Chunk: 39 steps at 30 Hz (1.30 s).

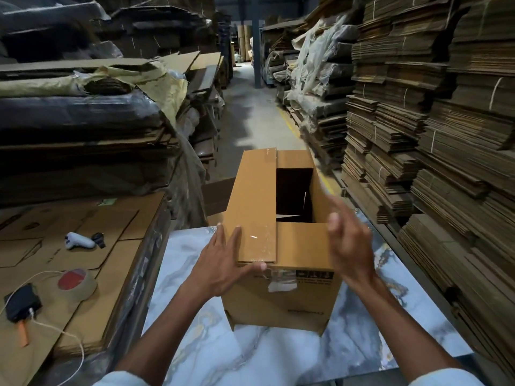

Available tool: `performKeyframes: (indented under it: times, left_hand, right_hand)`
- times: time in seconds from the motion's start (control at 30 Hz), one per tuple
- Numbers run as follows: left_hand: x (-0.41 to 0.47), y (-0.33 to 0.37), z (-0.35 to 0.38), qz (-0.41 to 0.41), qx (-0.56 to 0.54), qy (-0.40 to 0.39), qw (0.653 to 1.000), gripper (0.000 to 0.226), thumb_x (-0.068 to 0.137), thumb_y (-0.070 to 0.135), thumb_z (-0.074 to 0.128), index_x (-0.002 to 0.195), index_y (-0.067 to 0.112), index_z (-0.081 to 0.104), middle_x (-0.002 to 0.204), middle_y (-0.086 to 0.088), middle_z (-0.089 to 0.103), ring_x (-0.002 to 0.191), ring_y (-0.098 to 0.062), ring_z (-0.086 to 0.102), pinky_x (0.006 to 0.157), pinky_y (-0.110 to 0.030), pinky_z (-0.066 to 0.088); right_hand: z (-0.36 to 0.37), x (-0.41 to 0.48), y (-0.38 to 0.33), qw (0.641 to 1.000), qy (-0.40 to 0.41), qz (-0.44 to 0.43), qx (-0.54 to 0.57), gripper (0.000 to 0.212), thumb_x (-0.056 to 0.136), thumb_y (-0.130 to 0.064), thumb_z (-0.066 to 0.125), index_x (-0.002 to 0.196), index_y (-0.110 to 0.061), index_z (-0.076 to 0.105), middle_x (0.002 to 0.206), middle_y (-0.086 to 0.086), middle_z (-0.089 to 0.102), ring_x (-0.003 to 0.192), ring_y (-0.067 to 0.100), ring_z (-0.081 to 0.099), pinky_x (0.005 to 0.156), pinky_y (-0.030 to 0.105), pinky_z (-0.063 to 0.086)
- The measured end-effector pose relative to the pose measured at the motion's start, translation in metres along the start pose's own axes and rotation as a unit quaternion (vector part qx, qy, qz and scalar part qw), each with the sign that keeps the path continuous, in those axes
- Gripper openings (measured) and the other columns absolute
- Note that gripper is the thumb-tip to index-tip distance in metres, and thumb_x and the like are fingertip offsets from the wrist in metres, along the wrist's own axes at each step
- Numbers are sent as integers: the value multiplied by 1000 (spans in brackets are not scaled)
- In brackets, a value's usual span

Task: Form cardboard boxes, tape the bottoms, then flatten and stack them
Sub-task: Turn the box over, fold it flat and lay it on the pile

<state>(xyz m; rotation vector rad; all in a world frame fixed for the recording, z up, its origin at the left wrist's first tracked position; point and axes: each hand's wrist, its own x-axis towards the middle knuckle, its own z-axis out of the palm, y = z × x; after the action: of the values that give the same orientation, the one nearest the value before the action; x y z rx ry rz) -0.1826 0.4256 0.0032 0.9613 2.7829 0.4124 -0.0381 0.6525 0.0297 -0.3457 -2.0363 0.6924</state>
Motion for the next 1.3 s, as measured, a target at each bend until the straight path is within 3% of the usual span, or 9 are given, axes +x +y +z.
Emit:
performKeyframes:
  times: [0.13, 0.23, 0.33, 0.53, 0.77, 0.93, 1.07, 1.2, 1.3]
  left_hand:
    - [-3, 15, -4, -6, 1, 11, 1000, 123, 64, 104, 16, 160, 28, 7, 169, -18, -3, 156, -34, 6, 123, -52, 15]
    - [1, 47, -1, -63, 11, 42, 997, 124, 69, 101, 22, 157, 13, 18, 167, -25, 4, 155, -39, 5, 120, -61, 16]
    - [11, 80, 3, -122, 12, 24, 992, 133, 69, 99, 33, 160, 5, 10, 165, -32, 1, 151, -52, 2, 117, -68, 12]
    - [25, 82, -8, -149, -5, 20, 989, 107, 76, 79, 51, 152, 7, 32, 154, -27, 34, 138, -56, 29, 106, -69, 33]
    - [22, 68, -13, -126, -4, 57, 990, 87, 68, 85, 49, 121, 15, 53, 119, -12, 57, 112, -42, 53, 90, -57, 48]
    - [27, 53, -13, -21, -39, 92, 995, 52, 96, 63, 41, 116, 20, 60, 116, -8, 65, 109, -38, 59, 92, -54, 50]
    - [39, 46, -22, 225, 133, -7, 965, 61, 100, 10, 53, 149, 43, 37, 169, 6, 15, 156, -28, 8, 119, -56, 22]
    - [49, 63, -43, 330, 223, -47, 916, 36, 102, 23, 53, 137, 33, 53, 158, 8, 39, 151, -19, 22, 114, -55, 31]
    - [58, 75, -54, 365, 268, -63, 889, 29, 103, 28, 51, 131, 33, 57, 144, 8, 52, 140, -19, 37, 106, -50, 38]
  right_hand:
    - [-13, -5, 10, 978, 157, 114, 79, 76, 104, -63, 19, 127, -4, 62, 59, -12, 41, 46, 1, 42, 45, 22, 30]
    - [-4, -9, 0, 983, 133, 102, 70, 61, 107, -47, 28, 133, -3, 61, 95, -3, 66, 78, -7, 55, 70, 10, 45]
    - [-3, -7, -6, 986, 122, 83, 74, 56, 106, -38, 32, 134, 0, 61, 127, 12, 67, 112, -7, 51, 88, -3, 34]
    - [-17, -4, 2, 989, 115, 73, 65, 66, 107, -53, 24, 137, -7, 59, 91, 24, 69, 79, 30, 65, 72, 16, 41]
    - [-18, 1, -6, 994, 90, 27, 48, 69, 108, -48, 26, 122, 7, 65, 98, 28, 72, 90, 36, 68, 81, -6, 33]
    - [-10, -9, -2, 997, 64, 24, 31, 61, 108, -51, 31, 142, -7, 54, 134, -3, 59, 122, 13, 59, 96, 27, 53]
    - [-7, -8, 4, 980, 78, -137, -123, 49, 94, 6, 53, 140, -12, 54, 145, 7, 54, 135, 24, 48, 107, 49, 42]
    - [-12, 0, 12, 896, 14, -326, -301, 33, 94, 6, 48, 96, -12, 75, 128, 6, 69, 138, 29, 48, 109, 52, 28]
    - [-16, -2, 7, 866, -104, -267, -410, 8, 82, -3, 69, 78, -10, 72, 96, 12, 76, 139, 31, 43, 110, 49, 23]
